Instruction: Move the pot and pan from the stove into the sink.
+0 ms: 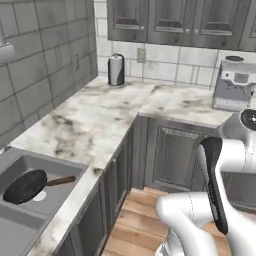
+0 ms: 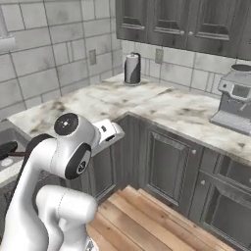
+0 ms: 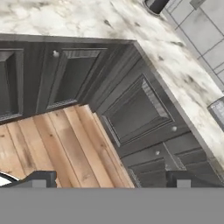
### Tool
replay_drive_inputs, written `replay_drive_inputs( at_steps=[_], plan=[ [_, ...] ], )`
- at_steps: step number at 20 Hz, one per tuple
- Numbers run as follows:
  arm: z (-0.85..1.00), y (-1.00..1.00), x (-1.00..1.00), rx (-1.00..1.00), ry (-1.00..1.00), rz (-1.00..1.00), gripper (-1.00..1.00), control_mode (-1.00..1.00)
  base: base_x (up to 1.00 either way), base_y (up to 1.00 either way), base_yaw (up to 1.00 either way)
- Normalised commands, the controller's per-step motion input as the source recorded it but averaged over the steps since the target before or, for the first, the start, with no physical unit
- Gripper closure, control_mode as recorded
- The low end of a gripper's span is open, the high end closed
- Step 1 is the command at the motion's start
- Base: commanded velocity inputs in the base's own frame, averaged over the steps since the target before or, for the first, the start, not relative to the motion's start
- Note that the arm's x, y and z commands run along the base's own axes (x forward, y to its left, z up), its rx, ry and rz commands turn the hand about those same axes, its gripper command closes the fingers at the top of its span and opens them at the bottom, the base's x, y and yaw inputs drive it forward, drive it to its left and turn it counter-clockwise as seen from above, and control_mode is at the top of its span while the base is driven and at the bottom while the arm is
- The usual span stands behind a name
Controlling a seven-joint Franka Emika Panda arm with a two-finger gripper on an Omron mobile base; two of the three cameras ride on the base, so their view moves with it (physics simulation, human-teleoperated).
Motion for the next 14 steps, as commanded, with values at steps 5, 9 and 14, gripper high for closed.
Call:
replay_drive_inputs(
  at_steps=[5,9,14],
  plan=[
    [0.00,0.00,0.00,0.00,0.00,0.00,-1.00,1.00,0.00,-0.13,-0.50],
    [0.00,0.00,0.00,0.00,0.00,0.00,-1.00,1.00,0.00,-0.16,-0.49],
    [0.00,0.00,0.00,0.00,0.00,0.00,-1.00,1.00,0.01,-0.24,-0.43]
  ],
)
